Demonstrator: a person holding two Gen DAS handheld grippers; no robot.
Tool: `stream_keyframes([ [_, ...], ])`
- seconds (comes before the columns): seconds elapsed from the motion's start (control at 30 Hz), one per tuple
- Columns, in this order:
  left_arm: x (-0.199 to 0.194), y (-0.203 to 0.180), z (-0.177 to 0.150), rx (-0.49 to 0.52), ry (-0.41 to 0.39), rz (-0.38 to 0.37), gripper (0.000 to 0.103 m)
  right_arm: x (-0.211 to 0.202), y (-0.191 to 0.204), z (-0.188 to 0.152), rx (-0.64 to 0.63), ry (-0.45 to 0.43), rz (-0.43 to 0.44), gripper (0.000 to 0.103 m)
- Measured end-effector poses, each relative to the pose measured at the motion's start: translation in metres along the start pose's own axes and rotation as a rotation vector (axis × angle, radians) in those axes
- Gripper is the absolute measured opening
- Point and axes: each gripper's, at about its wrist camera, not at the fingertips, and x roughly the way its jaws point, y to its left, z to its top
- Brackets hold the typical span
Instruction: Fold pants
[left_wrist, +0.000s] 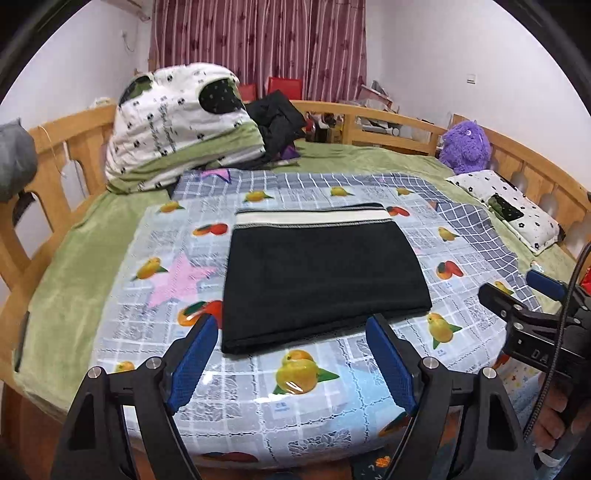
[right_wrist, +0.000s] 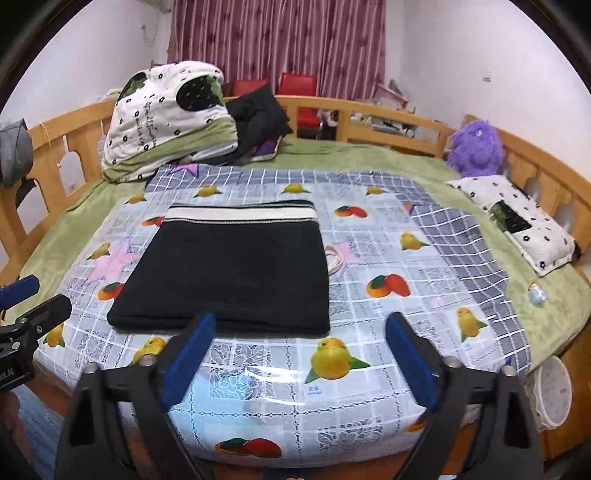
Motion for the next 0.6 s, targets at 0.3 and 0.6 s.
stream_keyframes([
  [0.3,-0.005,0.000,-0.003,-0.015,0.008,0.004,0.085,-0.010,-0.013,-0.002,0.062,0.042,0.024,0.096],
  [0.6,-0.006,0.001,-0.003,-0.019,0.010,-0.001,0.085,-0.014,-0.012,-0.002,0.056,0.039,0.020,0.096],
])
